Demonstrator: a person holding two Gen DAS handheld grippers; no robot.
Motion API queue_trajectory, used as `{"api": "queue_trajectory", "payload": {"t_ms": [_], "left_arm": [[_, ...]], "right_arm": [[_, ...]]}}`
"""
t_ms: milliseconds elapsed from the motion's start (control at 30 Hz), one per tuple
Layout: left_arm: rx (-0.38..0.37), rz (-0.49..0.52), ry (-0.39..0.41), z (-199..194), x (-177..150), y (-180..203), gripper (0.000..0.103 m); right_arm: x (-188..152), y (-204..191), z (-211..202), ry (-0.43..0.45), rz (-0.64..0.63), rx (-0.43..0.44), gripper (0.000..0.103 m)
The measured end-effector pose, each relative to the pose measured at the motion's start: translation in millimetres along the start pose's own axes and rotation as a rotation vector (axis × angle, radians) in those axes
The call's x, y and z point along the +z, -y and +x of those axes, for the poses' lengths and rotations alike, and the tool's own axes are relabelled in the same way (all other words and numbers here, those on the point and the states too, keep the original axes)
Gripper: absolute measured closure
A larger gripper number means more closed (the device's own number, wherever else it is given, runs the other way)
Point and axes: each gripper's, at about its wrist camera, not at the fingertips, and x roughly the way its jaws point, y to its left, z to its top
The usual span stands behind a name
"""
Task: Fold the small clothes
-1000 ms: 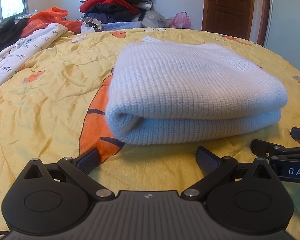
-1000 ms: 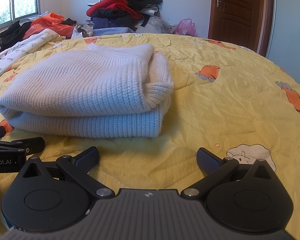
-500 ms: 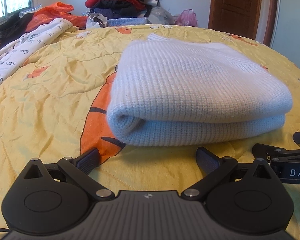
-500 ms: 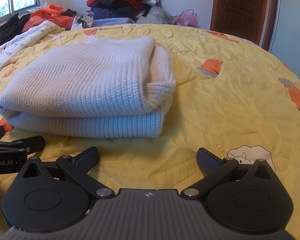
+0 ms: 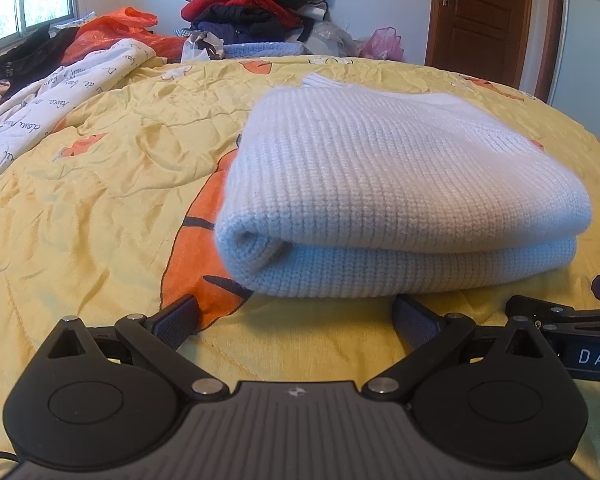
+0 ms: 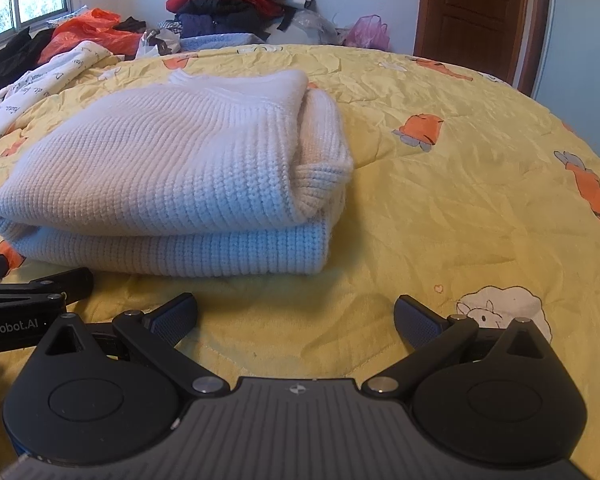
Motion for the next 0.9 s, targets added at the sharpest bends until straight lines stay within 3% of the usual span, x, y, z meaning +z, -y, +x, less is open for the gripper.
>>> {"api": "queue_trajectory", "payload": {"t_ms": [100,500,667,900], "left_arm": [[-0.001,-0.001,0.009,0.0,-2.2,-0.1,0.0],[-0.008,0.006,-0.006,-2.1,-1.0,-0.9,0.0],[-0.008,-0.002,0.001,-20.6,1.7,-2.1,0.0],[-0.048,-0.043,-0.012,-39.0,11.0,-7.0,0.0]], "right_arm": [[-6.8,0.2,-1.8,0.037,-0.001,0.001,0.0],[-8.2,1.1,-3.8,0.042,-0.005,0.005,0.0],[1.3,1.3,-15.1,0.005,-0.016,0.027,0.0],[11.7,-4.1,-36.7,0.042,-0.029,0.031,0.0]]}}
